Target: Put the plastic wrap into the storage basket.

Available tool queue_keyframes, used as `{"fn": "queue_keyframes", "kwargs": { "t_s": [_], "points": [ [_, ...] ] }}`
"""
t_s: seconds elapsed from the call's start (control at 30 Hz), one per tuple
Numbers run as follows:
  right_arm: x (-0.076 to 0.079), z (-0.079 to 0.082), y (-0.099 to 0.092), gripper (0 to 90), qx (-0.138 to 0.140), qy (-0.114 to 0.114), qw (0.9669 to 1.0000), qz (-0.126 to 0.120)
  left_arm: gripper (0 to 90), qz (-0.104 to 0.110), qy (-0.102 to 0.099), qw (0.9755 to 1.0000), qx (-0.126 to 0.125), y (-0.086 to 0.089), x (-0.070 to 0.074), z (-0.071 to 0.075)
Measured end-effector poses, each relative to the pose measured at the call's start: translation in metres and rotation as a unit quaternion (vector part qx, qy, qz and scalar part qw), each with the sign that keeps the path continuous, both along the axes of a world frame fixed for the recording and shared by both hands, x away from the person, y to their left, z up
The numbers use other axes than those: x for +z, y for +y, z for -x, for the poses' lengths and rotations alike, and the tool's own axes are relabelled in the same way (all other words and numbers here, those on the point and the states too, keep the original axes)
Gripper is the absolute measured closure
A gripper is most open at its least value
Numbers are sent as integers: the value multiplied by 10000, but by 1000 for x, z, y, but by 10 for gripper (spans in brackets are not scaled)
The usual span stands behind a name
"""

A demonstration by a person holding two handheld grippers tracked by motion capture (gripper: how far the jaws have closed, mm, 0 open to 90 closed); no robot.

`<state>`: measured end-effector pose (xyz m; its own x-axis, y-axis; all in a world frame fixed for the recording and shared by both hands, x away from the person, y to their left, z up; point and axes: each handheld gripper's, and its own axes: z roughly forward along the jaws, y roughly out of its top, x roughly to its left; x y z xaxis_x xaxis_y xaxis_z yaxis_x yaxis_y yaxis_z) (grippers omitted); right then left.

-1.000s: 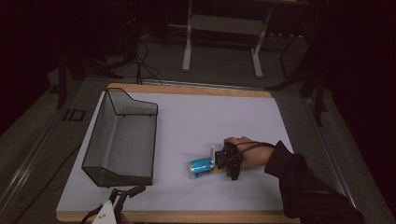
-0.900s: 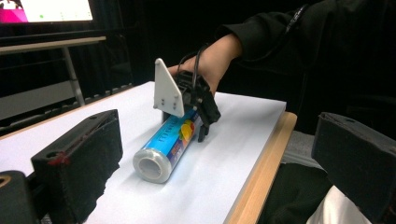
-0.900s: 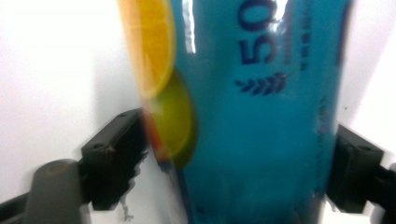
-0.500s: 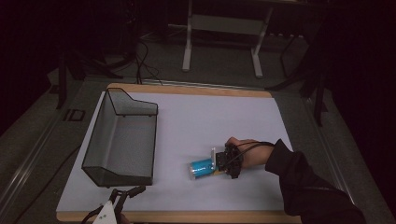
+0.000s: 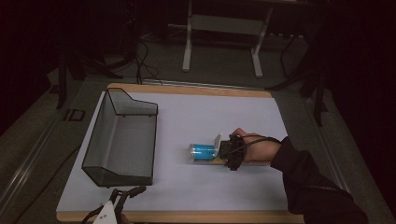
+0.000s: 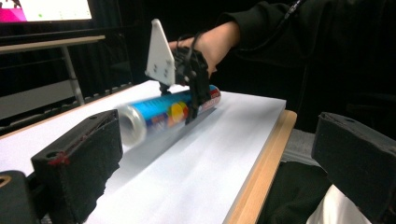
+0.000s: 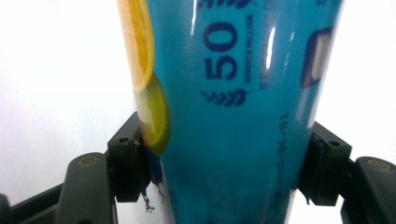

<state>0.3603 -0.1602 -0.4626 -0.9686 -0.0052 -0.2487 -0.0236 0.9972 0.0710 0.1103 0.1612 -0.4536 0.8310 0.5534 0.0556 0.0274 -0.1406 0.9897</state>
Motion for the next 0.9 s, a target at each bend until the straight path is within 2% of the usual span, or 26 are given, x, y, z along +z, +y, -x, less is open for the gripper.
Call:
{"fn": "queue_keyframes", "kwargs": {
  "t_s": [0.03,0.1,0.17,0.33,0.37,0.4,0.5,0.6,0.63,0.7,0.73,0.77,0.83,0.9],
  "points": [
    [0,0,0,312,0,0,10000,0,26,0,0,10000,0,0,0,0],
    [13,-3,-3,312,-172,-9,9989,-439,26,0,-3,10000,-12,0,0,0],
    [24,-7,-6,313,-312,-12,9970,-712,26,0,3,10000,-21,0,0,0],
    [50,-11,-9,314,-554,-91,9895,-1334,27,-2,-11,10000,-34,-1,0,0],
    [55,-10,-10,314,-616,-145,9863,-1521,26,2,-8,10000,-37,0,0,0],
    [58,-11,-10,314,-605,-140,9858,-1559,26,3,-8,10000,-38,0,0,0],
    [68,-12,-10,315,-664,-234,9801,-1857,27,20,-17,10000,-37,0,0,1],
    [78,-12,-12,315,-772,-282,9711,-2241,26,34,-10,10000,-51,0,0,1],
    [81,-12,-13,315,-789,-297,9656,-2459,26,33,-10,10000,-53,0,0,1],
    [88,-12,-14,315,-857,-164,9575,-2750,26,24,-12,10000,-63,0,0,1],
    [91,-12,-15,315,-852,-158,9514,-2955,26,22,-22,10000,-60,0,0,1],
    [95,-12,-14,315,-879,-88,9475,-3072,26,19,-18,10000,-60,0,0,1],
    [101,-11,-14,315,-899,-89,9356,-3414,26,25,-25,10000,-60,-1,0,1],
    [108,-11,-11,315,-918,-123,9271,-3632,26,25,-22,10000,-65,-1,0,1]
  ]
}}
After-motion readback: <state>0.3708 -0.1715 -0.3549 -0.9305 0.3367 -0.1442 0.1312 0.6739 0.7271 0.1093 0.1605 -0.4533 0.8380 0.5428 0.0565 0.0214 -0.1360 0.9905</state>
